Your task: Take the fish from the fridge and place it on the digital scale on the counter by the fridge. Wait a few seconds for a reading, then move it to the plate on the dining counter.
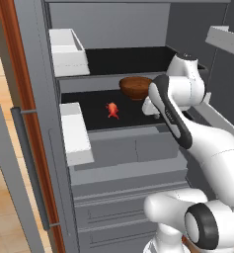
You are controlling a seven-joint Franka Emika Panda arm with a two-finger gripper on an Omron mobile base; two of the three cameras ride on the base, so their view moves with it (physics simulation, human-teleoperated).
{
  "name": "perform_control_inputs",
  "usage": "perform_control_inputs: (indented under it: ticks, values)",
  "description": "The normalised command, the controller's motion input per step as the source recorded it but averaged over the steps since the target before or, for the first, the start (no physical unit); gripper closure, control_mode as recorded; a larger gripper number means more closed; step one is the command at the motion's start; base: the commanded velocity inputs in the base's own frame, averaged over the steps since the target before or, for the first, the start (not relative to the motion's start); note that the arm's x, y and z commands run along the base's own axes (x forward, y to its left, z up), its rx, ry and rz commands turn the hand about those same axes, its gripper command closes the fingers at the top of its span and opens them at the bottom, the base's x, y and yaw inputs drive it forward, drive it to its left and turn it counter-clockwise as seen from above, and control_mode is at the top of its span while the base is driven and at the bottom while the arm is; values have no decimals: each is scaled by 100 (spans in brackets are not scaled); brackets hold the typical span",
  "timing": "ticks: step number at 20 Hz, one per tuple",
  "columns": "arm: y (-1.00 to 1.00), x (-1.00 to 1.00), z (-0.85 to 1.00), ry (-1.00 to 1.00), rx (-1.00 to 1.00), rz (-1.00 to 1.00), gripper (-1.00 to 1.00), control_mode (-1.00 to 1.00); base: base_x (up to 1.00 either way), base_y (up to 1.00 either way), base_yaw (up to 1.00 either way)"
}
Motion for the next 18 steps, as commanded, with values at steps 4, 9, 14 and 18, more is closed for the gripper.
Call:
perform_control_inputs:
  ticks: [4,9,14,18]
  values:
    - [7,-26,7,-4,0,2,-100,-100,0,0,0]
    - [18,-27,1,-12,8,6,-100,-100,0,0,0]
    - [15,-17,0,-11,14,7,-100,-100,0,0,0]
    - [31,0,0,-2,9,0,-100,-100,0,0,0]
